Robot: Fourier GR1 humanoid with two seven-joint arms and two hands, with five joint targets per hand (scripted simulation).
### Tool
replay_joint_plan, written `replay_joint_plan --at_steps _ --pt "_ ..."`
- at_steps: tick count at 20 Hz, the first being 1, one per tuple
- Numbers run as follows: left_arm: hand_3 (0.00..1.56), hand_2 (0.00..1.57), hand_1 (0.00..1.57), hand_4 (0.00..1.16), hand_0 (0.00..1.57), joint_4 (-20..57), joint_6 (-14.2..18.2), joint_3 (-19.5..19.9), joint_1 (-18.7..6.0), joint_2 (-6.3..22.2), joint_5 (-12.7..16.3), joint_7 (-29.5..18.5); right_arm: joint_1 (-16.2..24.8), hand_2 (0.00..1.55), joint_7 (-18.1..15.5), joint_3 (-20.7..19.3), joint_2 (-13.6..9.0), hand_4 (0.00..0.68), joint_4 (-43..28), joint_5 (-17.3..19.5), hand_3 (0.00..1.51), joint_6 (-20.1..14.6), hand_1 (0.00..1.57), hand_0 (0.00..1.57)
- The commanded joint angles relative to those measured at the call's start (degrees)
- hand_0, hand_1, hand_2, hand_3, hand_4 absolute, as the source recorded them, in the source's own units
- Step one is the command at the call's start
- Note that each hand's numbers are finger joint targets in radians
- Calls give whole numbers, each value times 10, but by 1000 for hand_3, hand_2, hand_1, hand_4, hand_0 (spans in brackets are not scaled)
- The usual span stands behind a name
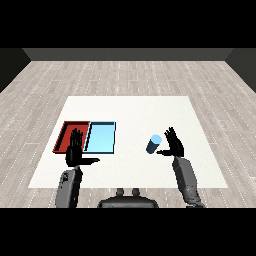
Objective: Pick the blue can and put it in the blue box
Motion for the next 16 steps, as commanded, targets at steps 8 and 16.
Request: replay_joint_plan --at_steps 8,16 --pt "0 0 0 0 0 -16 -11 1 24 8 2 -5 -25 0 -18 13 25 0 38 -2 0 -11 0 0" --pt "0 0 0 0 0 -41 20 -17 11 -10 -15 18 -24 0 -31 29 31 0 50 14 0 -24 0 0"
